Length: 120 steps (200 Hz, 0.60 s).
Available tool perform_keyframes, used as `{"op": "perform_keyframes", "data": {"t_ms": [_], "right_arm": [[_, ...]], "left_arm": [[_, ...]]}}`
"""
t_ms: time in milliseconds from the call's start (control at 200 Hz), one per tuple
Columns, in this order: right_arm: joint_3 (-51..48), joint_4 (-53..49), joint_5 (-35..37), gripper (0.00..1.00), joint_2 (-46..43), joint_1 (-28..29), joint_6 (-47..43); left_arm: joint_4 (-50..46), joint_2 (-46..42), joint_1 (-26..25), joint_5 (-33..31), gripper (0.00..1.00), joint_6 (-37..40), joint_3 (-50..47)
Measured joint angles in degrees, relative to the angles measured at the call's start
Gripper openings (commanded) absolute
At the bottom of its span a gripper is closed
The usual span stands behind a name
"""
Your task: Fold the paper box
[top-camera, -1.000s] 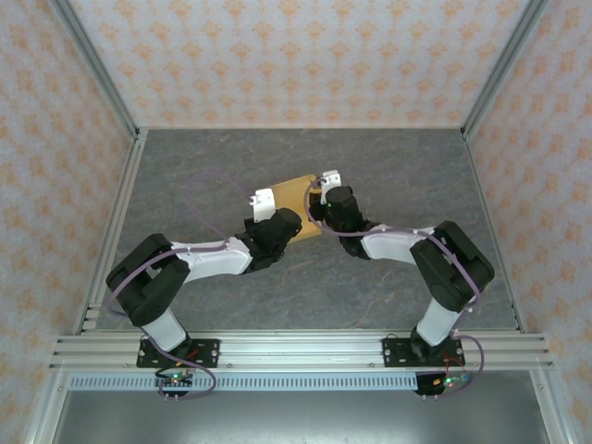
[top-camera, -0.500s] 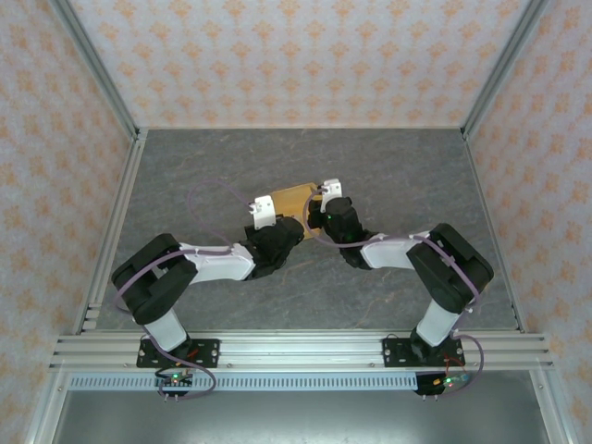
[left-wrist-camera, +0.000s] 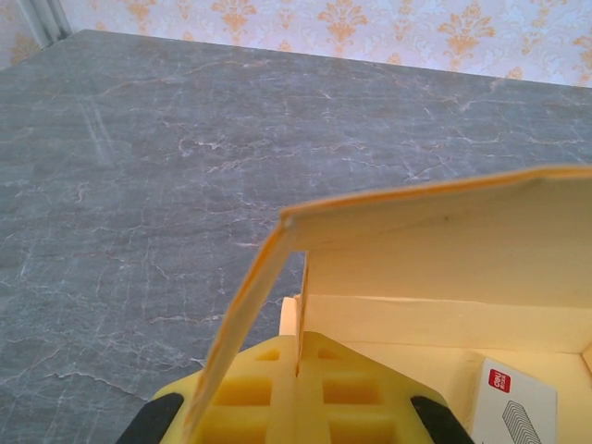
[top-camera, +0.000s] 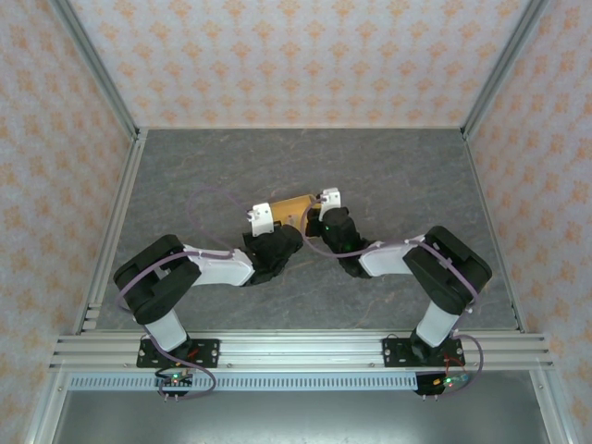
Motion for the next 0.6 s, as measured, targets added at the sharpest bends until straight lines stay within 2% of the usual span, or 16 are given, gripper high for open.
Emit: {"op": "perform_keyframes", "data": {"t_ms": [345,601], "right_arm": [[0.2,-2.3,8.8,0.0,0.0,4.3,5.9],[4.8,-12.3,10.8,0.0,-0.9,4.4,11.6]], "left_arm": [[0.1,0.0,-0.4,-1.3,0.0,-1.5,-0.9],[0.2,0.0,-0.8,-1.4,0.0,-1.9,-1.2]]}}
